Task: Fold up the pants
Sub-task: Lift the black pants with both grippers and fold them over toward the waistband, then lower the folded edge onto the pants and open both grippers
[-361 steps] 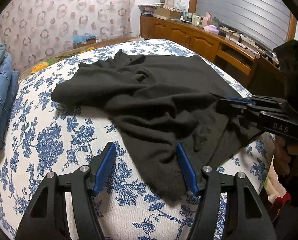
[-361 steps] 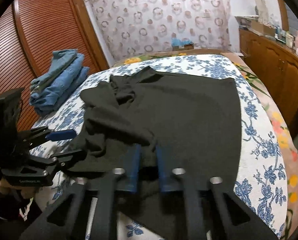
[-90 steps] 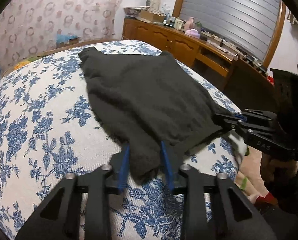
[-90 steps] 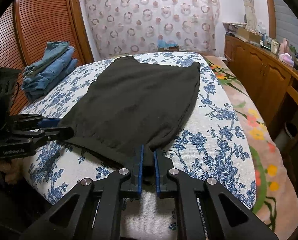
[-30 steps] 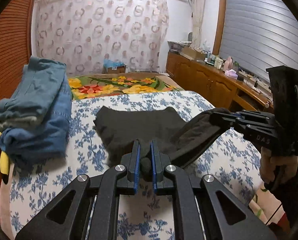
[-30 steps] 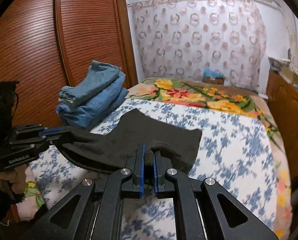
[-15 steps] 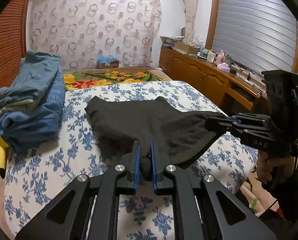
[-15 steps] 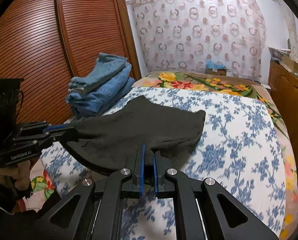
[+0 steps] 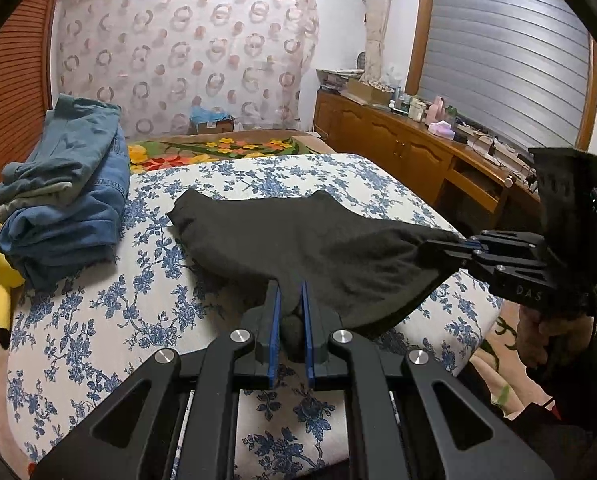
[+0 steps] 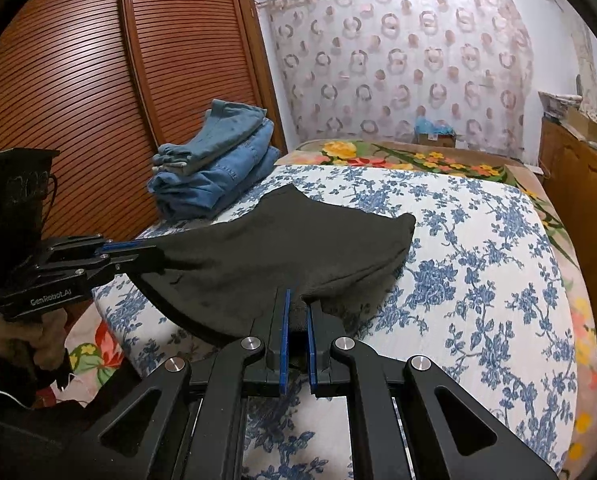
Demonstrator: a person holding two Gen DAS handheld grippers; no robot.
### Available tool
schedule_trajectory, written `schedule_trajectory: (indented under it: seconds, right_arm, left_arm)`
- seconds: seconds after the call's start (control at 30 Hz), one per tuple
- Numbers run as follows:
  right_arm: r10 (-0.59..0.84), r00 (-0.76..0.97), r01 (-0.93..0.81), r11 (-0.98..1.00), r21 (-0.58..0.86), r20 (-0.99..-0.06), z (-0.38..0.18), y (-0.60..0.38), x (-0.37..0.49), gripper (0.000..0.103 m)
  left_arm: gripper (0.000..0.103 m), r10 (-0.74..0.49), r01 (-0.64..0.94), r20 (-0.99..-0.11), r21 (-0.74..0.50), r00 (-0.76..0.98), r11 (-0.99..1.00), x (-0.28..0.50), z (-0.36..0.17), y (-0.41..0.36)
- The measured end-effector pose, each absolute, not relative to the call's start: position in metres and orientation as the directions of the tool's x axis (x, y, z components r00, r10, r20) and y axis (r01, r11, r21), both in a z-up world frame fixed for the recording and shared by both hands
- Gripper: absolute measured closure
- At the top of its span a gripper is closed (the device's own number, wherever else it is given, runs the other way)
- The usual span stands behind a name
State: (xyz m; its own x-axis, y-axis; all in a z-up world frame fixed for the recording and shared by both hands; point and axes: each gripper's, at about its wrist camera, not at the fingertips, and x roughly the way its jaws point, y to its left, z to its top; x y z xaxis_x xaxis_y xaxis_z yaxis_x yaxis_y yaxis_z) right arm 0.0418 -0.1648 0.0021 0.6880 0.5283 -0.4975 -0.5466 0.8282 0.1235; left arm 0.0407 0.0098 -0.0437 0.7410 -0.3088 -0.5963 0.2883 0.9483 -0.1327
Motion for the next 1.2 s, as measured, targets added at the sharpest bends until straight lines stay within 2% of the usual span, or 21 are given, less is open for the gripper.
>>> schedule_trajectory:
  seconds: [0.53, 0.93, 1.2]
  right_arm:
    - [0.538, 0.694, -0.549, 0.825, 0.132, -0.479, 0.012, -0.167, 0.036, 0.096]
    - [0.513, 0.701, -0.518, 0.844, 0.14, -0.495, 0.014, -0.155, 0.106, 0.096]
    - [0.512, 0.661, -0.516, 0.841, 0.164, -0.548, -0.003, -0.141, 0.167, 0.096]
  left_arm:
    - [0.092, -0.326, 0.302, -0.572, -0.14, 0.753, 0.943, 0.043, -0.034, 0.013]
    - [0.092, -0.31, 0.278, -0.578, -0.146, 0.755, 0.95, 0.119, -0.035, 0.025]
    - [0.092, -0.291, 0.236, -0.63, -0.171, 0.721, 0.957, 0.169, -0.06, 0.038]
